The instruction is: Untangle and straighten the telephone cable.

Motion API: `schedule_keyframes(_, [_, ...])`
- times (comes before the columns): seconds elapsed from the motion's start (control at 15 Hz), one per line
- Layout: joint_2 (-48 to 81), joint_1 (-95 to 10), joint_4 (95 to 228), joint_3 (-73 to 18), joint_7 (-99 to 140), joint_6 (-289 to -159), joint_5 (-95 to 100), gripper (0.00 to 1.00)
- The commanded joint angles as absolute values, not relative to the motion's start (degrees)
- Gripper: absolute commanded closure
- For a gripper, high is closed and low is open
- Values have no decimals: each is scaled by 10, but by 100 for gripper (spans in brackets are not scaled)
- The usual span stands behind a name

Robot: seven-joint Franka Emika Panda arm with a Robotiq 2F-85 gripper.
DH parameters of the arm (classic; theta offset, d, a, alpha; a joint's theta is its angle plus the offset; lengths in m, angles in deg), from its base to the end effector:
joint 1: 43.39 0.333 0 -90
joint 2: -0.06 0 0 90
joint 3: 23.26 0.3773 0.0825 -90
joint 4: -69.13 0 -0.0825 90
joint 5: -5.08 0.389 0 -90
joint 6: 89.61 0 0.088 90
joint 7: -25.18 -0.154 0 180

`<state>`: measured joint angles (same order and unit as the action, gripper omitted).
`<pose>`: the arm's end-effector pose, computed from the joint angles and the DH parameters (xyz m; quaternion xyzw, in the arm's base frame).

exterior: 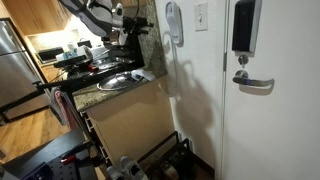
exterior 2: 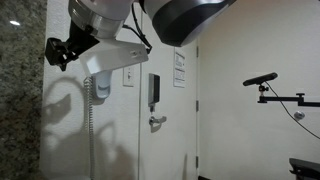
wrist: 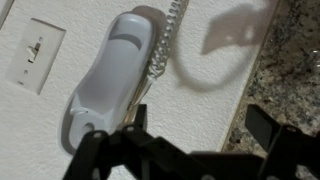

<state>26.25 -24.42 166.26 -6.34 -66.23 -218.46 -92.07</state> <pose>0.6637 0.3612 0.4105 0.8205 0.0461 0.5335 0.2001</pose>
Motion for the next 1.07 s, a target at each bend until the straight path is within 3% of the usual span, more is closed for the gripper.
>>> schedule_keyframes(0.0, [240, -234, 1691, -67, -663, -2186, -923, 0])
schedule_keyframes(0.47, [210, -242, 1741, -65, -661, -2195, -912, 0])
schedule_keyframes(1.0, [217, -286, 1755, -68, -619, -2364, -859, 0])
